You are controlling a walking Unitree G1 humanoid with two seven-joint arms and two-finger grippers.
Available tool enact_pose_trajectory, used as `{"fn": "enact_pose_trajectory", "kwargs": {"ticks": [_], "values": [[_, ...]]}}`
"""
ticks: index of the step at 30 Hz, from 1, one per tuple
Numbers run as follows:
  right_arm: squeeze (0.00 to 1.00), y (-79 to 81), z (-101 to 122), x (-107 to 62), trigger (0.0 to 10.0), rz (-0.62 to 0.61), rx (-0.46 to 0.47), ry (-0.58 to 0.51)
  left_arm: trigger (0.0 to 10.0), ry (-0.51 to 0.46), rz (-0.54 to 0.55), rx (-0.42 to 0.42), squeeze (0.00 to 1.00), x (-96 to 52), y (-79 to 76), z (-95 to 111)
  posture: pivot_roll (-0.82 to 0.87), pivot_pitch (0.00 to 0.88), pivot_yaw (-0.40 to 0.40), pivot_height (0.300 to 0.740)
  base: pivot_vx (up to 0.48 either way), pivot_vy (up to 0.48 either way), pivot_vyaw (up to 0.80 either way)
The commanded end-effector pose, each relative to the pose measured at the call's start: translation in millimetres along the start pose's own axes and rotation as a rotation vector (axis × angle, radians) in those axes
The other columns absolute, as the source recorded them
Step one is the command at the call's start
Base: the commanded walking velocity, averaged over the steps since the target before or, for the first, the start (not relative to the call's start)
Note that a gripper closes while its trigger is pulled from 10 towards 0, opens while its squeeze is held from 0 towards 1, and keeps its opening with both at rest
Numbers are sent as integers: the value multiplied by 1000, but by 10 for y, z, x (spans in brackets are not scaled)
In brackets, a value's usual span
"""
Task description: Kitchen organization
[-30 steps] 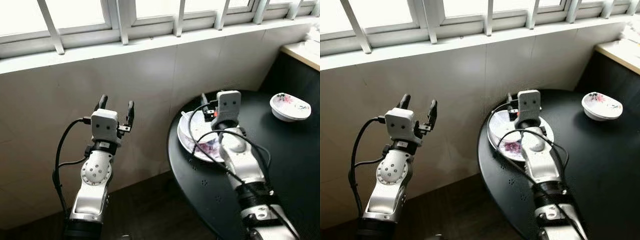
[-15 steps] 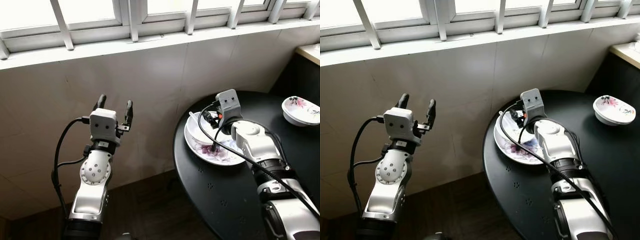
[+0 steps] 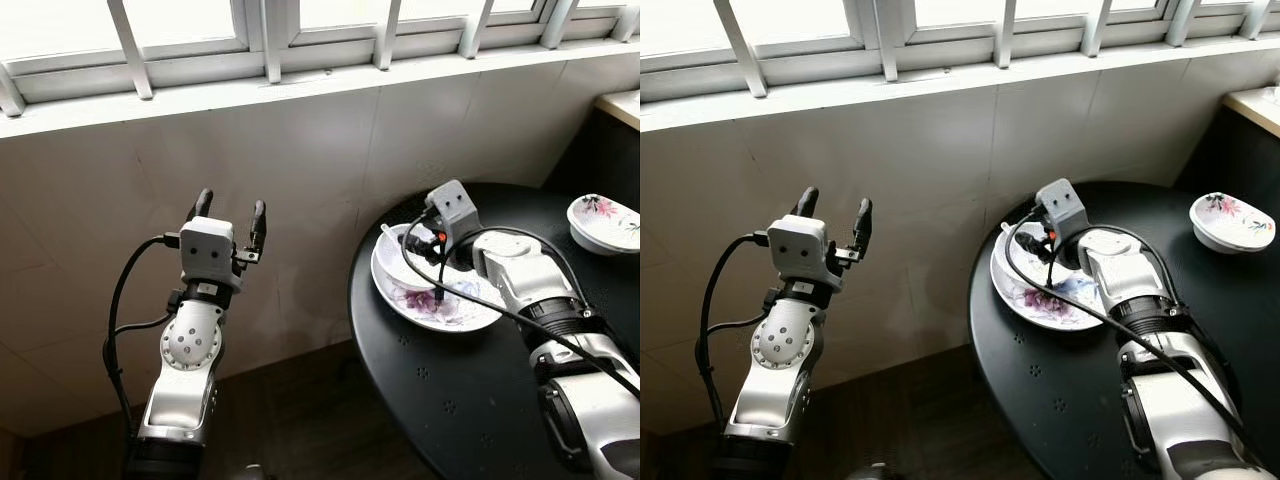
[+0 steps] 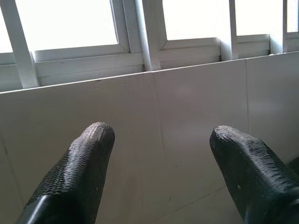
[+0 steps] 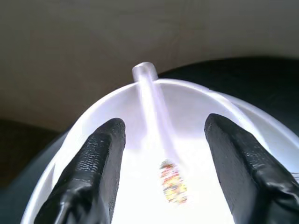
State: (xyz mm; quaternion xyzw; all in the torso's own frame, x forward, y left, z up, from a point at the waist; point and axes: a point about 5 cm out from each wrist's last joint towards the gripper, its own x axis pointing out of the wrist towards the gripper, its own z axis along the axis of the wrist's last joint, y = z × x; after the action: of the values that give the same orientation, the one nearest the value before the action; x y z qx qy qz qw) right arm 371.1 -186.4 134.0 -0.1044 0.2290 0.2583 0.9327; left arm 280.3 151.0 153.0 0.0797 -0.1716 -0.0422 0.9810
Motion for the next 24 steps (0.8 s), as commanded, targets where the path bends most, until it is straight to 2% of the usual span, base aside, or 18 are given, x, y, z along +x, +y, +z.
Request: {"fn": "enact_pose_trajectory", "kwargs": {"ticks": [1, 4, 7, 13, 24], "values": [[0, -33, 26, -15, 10000, 18, -7, 14, 10000, 3, -4, 5, 0, 1, -19, -2, 48, 0, -47, 740, 0, 0, 0], [0, -67, 2, -4, 10000, -1, -56, 41, 10000, 4, -3, 5, 0, -3, -22, -4, 52, 0, -50, 740, 0, 0, 0], [0, -26, 25, 35, 10000, 21, -84, 46, 10000, 5, -1, 5, 0, -6, -24, -7, 51, 0, -50, 740, 0, 0, 0], [0, -14, -35, 82, 10000, 10, -115, 88, 10000, 4, -1, 6, 0, -3, -35, -5, 63, 0, -56, 740, 0, 0, 0], [0, 27, -73, 138, 10000, 29, -54, 150, 10000, 5, 7, 7, 0, -11, -30, -11, 65, 0, -63, 740, 0, 0, 0]]}}
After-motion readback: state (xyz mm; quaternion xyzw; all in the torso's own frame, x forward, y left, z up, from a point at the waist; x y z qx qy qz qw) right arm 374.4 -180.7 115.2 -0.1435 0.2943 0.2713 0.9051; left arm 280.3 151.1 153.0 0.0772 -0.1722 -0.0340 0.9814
